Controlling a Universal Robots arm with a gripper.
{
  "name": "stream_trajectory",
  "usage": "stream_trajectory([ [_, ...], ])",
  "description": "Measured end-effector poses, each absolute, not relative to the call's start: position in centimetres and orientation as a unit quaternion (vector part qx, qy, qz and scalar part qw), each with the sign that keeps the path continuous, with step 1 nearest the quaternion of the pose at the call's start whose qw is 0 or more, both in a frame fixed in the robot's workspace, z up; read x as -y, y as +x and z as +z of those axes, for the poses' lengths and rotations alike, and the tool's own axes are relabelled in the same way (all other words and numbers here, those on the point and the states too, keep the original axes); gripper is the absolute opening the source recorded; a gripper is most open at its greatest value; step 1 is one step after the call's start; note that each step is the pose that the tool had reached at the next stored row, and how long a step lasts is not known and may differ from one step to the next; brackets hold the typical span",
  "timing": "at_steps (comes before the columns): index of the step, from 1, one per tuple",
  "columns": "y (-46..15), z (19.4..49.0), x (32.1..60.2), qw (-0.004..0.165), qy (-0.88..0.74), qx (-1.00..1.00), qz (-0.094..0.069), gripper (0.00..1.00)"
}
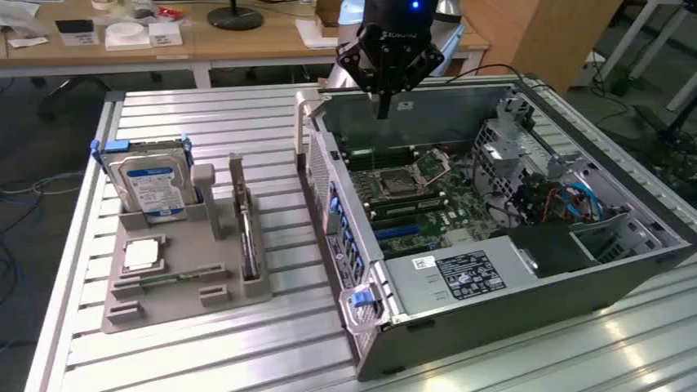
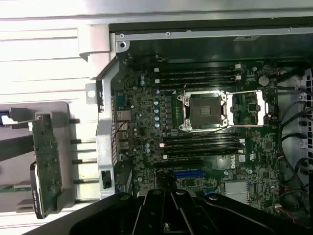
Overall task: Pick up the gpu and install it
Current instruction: 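Reach for the gpu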
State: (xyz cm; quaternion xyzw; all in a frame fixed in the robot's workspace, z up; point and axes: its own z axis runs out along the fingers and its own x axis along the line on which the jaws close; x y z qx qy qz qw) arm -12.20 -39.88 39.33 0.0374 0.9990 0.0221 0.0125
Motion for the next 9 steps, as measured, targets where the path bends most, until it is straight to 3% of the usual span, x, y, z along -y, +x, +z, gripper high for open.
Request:
stream_trajectory([
  [9, -12.57, 39.33, 39.89, 0.012, 0.037, -0.999, 0.022, 0.11],
])
